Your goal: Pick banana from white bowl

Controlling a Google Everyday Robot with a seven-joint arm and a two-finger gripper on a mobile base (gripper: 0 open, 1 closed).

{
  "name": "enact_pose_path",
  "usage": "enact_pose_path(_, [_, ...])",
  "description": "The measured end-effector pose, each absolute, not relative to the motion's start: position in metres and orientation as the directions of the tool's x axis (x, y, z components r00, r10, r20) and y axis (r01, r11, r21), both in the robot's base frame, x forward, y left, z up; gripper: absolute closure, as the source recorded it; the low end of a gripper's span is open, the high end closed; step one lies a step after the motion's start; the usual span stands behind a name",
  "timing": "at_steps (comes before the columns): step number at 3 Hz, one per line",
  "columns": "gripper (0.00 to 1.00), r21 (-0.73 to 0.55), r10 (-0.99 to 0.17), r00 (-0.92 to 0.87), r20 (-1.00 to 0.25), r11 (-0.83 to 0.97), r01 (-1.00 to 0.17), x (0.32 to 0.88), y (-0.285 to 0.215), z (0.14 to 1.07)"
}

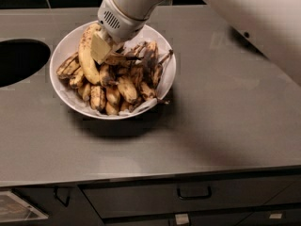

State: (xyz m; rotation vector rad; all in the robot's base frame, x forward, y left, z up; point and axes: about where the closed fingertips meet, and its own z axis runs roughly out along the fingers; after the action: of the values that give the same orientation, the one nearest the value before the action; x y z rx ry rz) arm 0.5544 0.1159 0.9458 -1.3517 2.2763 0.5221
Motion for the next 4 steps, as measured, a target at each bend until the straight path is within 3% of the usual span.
enact_pose_path(1, [1.00,0.096,-0.721,-0.426,-0.547,0.451,-0.887,0.555,0.116,0.948])
enact_pose_path(4, [1.00,0.041,-0.681,-0.347,-0.644,0.423,-0.905,0.533,0.100,0.978])
